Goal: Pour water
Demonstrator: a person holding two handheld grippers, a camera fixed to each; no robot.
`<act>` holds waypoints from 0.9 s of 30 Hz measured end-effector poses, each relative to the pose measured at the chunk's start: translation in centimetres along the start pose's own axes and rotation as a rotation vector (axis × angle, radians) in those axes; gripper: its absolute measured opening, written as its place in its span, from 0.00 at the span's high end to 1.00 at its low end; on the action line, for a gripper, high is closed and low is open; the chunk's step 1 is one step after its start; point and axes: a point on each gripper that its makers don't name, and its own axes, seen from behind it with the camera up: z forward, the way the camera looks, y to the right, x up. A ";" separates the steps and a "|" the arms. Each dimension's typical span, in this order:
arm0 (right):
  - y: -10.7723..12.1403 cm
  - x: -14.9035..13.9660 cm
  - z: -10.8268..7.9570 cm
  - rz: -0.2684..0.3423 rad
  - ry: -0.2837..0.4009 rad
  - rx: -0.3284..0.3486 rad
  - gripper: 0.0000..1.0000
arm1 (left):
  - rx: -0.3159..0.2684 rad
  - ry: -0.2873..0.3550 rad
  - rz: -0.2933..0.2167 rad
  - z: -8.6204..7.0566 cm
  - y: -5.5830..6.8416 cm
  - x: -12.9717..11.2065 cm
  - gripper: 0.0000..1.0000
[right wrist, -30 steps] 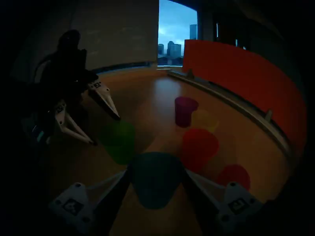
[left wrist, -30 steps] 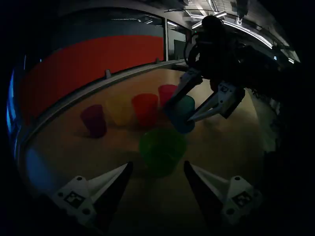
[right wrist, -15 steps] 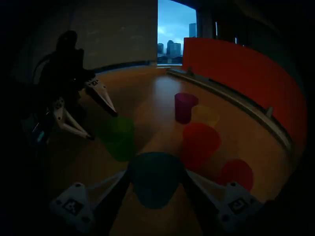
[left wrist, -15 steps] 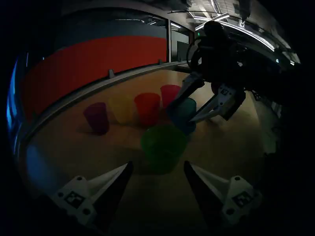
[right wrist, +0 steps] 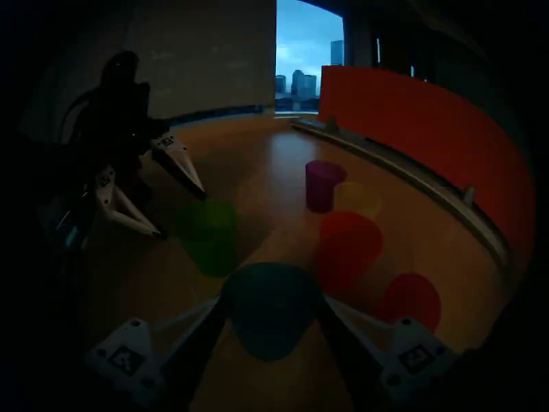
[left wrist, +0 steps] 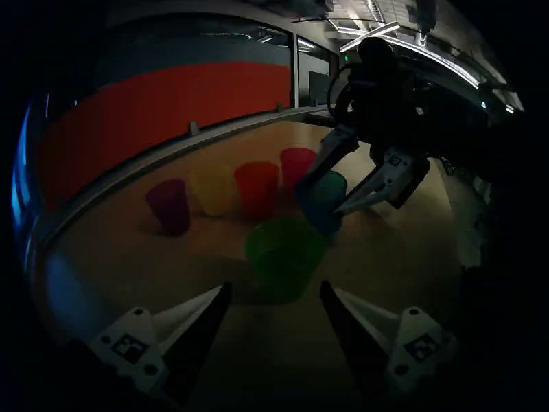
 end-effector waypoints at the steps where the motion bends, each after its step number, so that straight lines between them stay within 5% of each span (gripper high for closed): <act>1: 0.0 -0.1 -0.1 0.000 0.000 0.000 0.04 | -0.001 0.000 0.000 0.0 0.0 0.0 0.05; 27: -0.6 -1.6 -1.9 0.019 -0.010 -0.024 0.03 | 0.013 -0.005 0.007 -0.5 0.3 -0.1 0.05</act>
